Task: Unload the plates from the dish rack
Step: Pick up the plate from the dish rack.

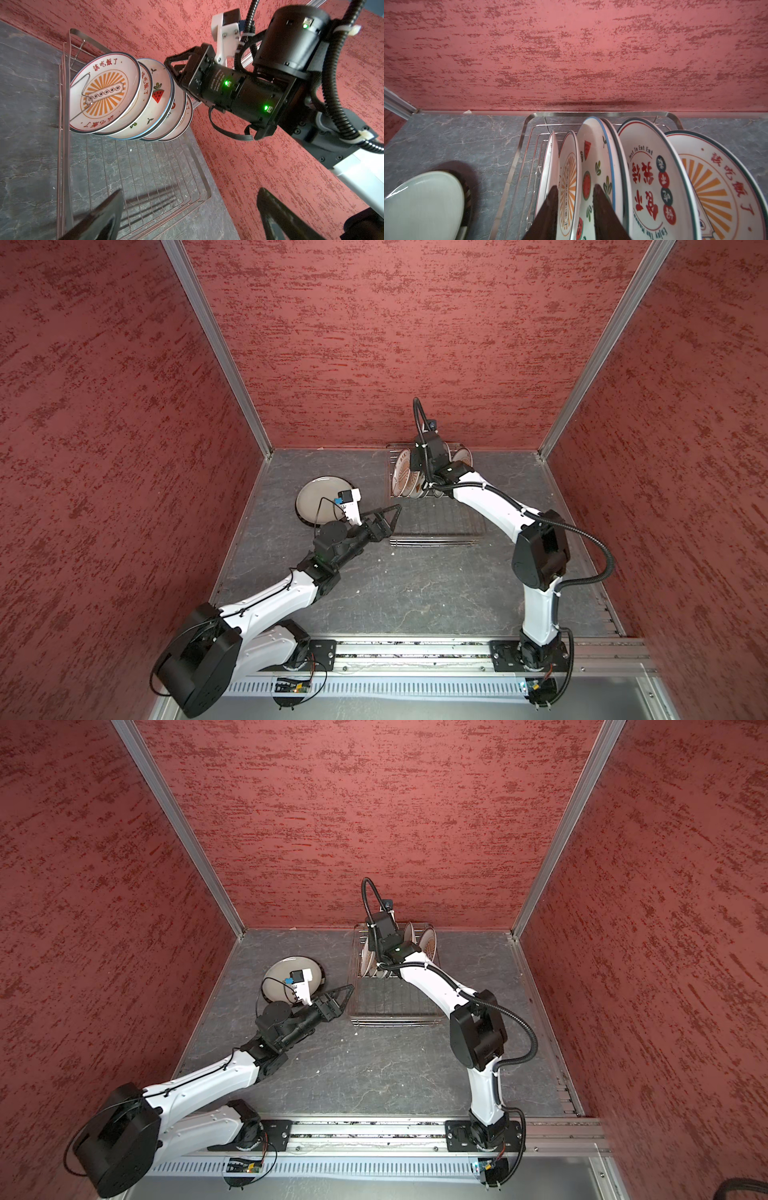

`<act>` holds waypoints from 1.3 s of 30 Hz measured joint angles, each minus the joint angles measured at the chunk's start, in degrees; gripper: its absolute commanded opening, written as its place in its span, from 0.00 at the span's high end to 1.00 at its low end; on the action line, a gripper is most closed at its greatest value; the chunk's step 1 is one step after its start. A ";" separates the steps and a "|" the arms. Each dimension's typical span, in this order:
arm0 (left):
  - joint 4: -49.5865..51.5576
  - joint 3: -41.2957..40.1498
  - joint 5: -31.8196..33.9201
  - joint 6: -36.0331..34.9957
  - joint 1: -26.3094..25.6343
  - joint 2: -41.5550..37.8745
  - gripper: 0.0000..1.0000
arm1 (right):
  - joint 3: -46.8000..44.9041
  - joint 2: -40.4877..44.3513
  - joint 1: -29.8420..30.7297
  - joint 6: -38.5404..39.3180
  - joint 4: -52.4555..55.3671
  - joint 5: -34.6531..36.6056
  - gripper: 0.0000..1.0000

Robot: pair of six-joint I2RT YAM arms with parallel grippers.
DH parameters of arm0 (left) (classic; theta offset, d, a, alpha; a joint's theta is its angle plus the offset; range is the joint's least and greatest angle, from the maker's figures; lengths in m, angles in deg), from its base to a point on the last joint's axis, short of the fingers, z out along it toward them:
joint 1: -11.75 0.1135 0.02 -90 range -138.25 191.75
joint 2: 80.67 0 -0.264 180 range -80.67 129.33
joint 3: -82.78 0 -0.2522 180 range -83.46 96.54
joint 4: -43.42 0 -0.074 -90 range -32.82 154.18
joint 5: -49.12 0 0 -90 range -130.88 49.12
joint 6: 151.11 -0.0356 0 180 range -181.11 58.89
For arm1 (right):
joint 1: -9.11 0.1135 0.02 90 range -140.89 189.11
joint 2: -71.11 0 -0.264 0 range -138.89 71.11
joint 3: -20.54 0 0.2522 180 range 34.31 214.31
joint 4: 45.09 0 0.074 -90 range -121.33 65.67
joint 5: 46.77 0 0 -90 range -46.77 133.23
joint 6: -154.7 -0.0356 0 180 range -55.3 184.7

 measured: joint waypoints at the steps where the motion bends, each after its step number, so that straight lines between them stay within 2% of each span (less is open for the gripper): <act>1: -0.31 0.20 -0.02 0.04 -0.24 0.72 0.01 | 0.42 -0.35 -0.09 -0.02 0.42 0.44 0.70; 19: -4.57 4.33 -1.07 1.97 -1.44 9.51 0.01 | 4.07 -4.37 -1.07 -0.96 3.17 7.34 0.77; 28: -4.61 4.37 -0.61 1.99 -1.44 10.56 0.01 | 4.48 -5.05 -0.70 -1.07 3.93 9.35 0.80; 34: -4.74 5.79 -0.59 2.12 -1.44 11.34 0.01 | 8.44 -8.72 -0.39 -1.27 5.81 12.79 0.82; 39: -5.01 5.84 -0.55 2.38 -1.44 11.72 0.01 | 11.15 -10.91 0.24 -1.20 7.74 14.75 0.78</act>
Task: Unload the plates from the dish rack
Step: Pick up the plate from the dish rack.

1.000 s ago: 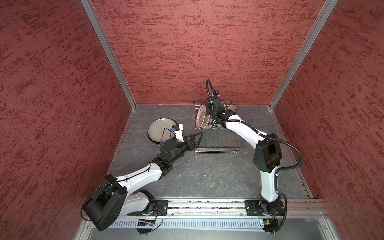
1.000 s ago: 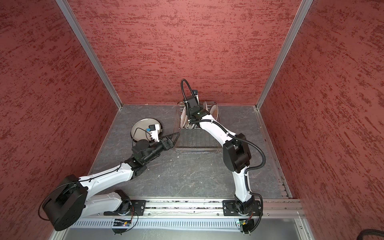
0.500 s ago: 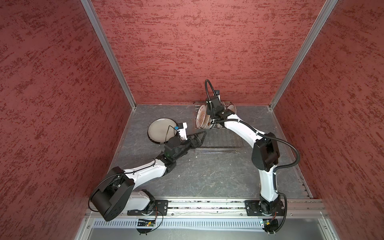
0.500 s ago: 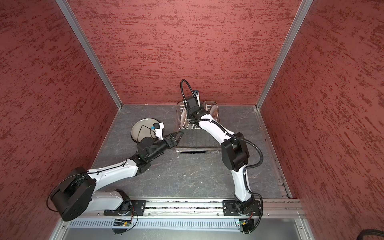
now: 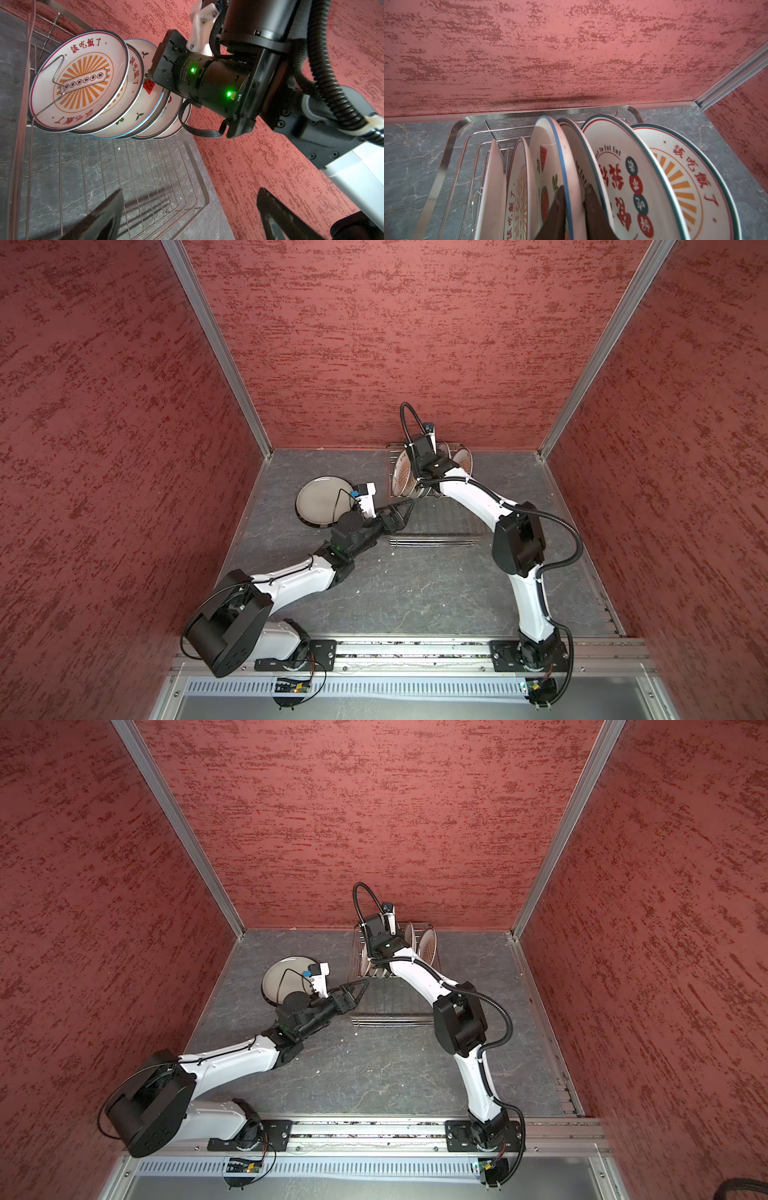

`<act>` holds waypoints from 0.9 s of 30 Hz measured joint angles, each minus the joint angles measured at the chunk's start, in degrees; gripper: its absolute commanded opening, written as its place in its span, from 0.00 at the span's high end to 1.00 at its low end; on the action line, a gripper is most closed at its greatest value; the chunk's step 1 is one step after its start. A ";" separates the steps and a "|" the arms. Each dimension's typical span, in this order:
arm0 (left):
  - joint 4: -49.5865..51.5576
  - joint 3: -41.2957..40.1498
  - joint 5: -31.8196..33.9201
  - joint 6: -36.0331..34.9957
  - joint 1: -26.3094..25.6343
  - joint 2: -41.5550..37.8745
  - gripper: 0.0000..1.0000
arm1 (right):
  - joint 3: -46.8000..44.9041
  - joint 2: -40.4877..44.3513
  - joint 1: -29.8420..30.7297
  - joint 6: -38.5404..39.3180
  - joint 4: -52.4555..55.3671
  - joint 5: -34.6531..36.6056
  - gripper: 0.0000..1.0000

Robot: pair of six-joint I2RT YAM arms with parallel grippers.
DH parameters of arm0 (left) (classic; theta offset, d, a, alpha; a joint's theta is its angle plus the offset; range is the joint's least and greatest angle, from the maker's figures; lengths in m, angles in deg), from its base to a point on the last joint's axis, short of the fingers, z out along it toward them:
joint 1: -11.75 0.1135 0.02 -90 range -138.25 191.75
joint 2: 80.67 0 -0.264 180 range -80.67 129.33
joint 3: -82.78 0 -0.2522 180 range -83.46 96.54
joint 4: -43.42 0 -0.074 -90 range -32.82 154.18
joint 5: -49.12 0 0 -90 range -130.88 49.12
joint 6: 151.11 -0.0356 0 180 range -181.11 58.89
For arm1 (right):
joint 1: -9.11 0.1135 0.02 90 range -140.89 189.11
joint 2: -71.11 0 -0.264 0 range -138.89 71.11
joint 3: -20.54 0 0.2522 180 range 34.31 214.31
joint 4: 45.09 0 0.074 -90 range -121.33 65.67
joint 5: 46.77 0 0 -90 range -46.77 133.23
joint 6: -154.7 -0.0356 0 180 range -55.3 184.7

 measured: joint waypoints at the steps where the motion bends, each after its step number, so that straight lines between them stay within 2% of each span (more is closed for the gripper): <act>1: -0.02 0.00 0.04 0.02 0.00 0.00 0.01 | 0.50 -0.39 0.17 0.00 0.26 0.35 0.78; 14: -0.37 -2.99 0.42 1.07 3.54 -3.54 0.01 | 1.22 -2.45 0.85 0.02 0.87 2.05 0.81; 18: -0.44 -2.99 -0.11 1.49 4.28 -3.52 0.00 | 1.22 -2.45 1.38 0.79 0.33 2.80 0.86; 27: -2.45 -4.85 -1.88 3.69 6.29 -1.88 0.01 | 1.11 -2.45 2.38 5.81 -2.40 4.46 0.90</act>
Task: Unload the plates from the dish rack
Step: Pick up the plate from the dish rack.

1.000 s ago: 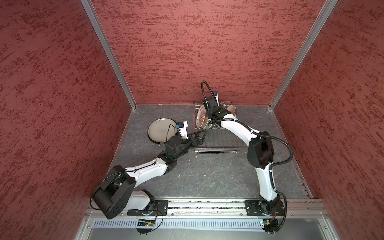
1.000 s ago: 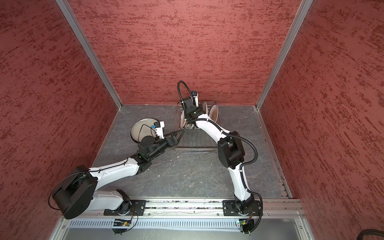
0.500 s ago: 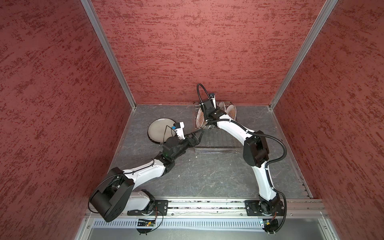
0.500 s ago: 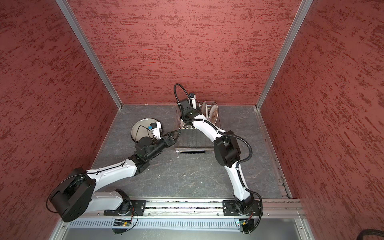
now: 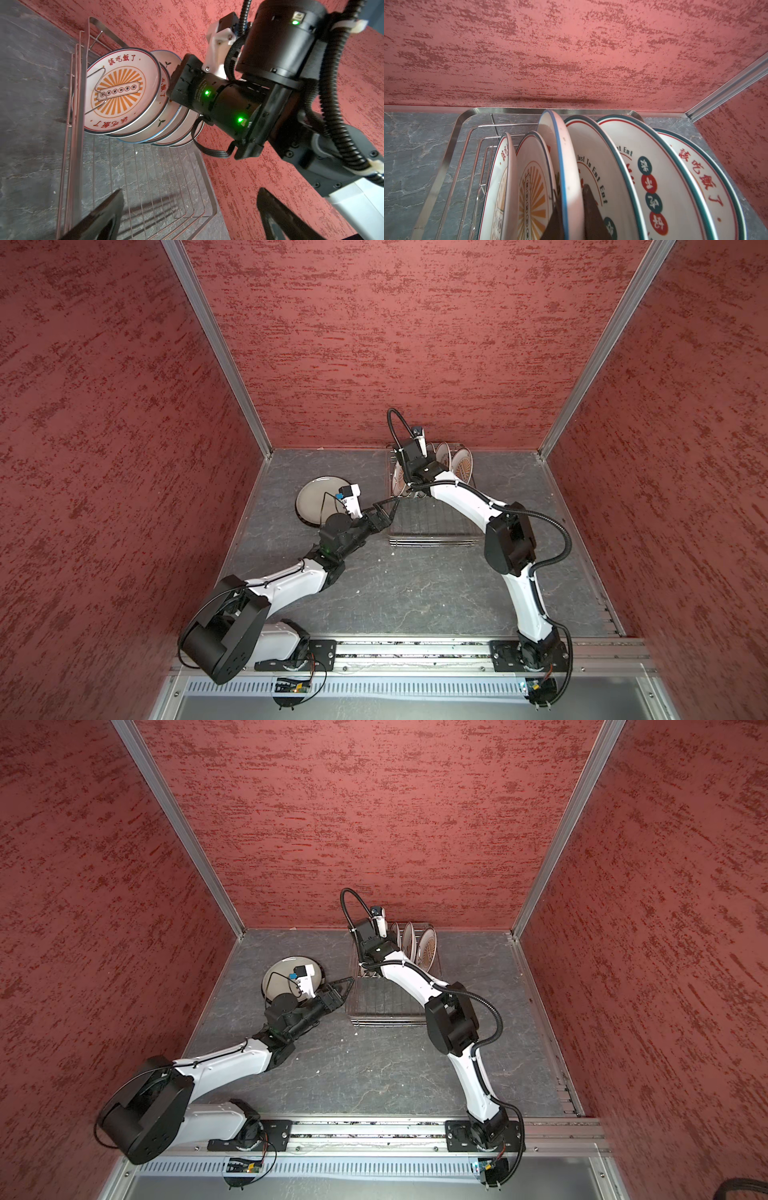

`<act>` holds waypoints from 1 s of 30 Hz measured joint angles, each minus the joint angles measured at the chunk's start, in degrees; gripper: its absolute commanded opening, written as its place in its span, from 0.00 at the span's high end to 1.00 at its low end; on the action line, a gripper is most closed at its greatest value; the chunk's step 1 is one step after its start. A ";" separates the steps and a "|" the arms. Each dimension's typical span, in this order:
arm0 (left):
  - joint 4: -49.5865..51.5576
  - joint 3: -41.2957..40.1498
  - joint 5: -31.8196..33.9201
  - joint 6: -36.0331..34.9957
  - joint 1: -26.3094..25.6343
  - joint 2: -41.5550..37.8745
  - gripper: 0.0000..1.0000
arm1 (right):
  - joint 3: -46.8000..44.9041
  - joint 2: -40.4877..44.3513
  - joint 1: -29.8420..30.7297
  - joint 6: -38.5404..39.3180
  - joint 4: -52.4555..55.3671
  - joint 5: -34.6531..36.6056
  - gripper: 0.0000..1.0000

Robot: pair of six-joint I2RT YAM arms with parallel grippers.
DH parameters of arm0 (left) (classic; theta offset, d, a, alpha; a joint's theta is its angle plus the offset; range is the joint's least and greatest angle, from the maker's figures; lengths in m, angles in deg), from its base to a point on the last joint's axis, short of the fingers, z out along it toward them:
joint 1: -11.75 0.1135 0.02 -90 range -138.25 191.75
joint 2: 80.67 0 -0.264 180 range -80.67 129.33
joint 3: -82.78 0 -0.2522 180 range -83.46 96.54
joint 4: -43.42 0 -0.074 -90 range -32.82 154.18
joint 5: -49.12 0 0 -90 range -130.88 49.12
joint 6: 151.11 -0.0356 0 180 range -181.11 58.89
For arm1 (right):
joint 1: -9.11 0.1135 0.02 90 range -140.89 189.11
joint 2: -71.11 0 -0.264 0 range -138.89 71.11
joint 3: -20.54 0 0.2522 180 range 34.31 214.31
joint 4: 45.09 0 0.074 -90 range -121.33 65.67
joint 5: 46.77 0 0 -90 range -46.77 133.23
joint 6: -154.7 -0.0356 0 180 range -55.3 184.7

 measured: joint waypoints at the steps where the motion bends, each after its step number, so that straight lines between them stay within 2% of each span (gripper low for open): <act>1: -0.13 -0.13 -0.17 0.22 0.22 0.22 0.00 | 0.00 0.00 0.00 0.50 -0.13 0.09 0.91; 19: -0.98 -1.84 -0.33 1.03 0.66 -0.57 0.00 | -1.86 0.74 1.90 5.88 -3.43 4.37 0.96; 30: -0.96 -3.28 0.59 0.79 0.44 -3.87 0.01 | -11.52 9.51 2.45 7.06 -10.34 5.38 0.99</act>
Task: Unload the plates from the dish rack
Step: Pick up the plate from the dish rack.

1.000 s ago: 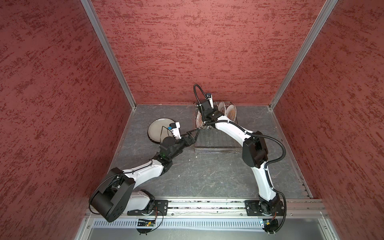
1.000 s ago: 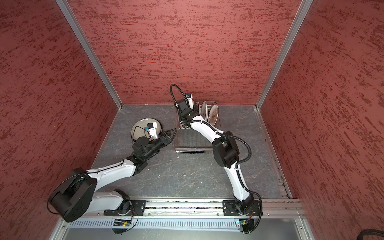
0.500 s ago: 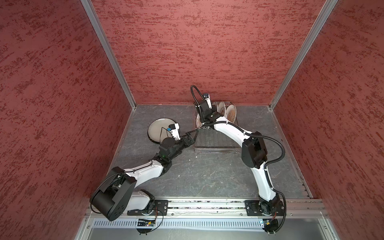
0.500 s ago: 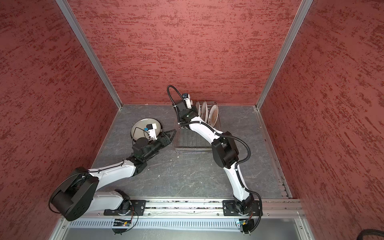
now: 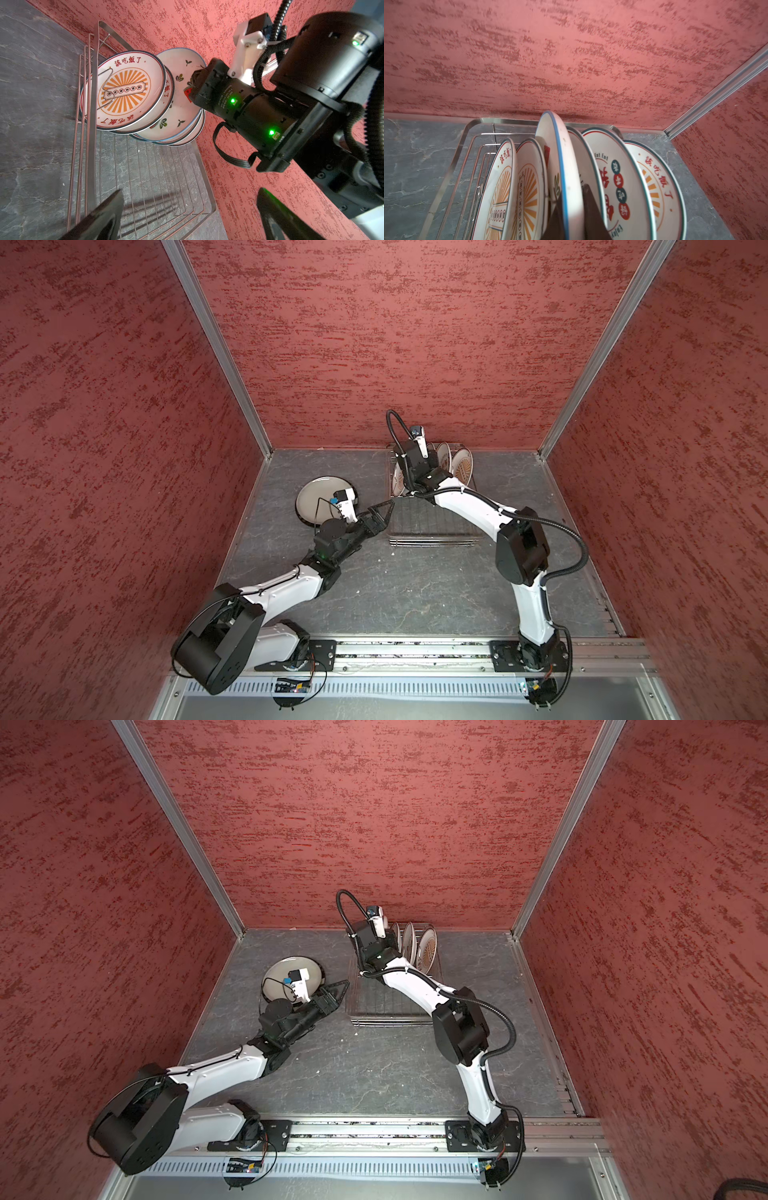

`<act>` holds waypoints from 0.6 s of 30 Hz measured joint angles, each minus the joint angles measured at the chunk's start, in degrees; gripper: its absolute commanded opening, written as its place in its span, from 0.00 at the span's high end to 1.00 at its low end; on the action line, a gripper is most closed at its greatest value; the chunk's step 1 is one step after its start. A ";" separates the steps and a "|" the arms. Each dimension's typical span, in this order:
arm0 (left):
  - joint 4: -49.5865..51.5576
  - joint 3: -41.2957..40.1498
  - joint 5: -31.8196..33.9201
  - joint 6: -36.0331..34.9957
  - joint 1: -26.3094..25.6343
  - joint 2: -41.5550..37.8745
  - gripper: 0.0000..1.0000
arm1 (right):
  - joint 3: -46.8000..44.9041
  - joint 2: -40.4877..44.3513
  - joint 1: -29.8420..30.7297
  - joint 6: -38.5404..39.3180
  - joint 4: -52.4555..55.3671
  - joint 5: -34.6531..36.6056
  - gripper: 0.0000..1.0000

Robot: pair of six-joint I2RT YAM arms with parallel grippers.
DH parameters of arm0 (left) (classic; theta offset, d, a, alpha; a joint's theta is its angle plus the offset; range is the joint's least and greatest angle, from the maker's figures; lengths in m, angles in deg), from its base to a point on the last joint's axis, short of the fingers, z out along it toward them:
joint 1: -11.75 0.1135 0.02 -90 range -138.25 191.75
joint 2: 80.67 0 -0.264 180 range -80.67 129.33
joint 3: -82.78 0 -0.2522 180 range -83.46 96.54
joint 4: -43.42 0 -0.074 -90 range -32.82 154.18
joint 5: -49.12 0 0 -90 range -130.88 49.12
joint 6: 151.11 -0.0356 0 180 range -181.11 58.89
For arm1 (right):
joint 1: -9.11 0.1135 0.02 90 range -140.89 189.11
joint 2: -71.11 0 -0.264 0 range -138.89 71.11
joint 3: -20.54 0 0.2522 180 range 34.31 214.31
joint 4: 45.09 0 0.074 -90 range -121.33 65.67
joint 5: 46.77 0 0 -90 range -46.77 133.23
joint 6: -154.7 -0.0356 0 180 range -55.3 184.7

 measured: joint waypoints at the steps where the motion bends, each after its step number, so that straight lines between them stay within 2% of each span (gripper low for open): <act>1: 0.04 -0.24 0.20 -0.02 -0.04 -0.35 0.00 | -1.11 1.16 0.11 0.59 -0.98 0.33 0.99; 10: 0.68 -0.28 0.57 -0.48 -0.66 -0.76 0.00 | -8.61 9.09 1.27 6.12 -9.86 4.07 1.00; 18: 0.83 -0.28 0.55 -3.15 -2.49 -2.56 0.01 | -18.08 18.64 2.51 6.99 -14.43 3.52 1.00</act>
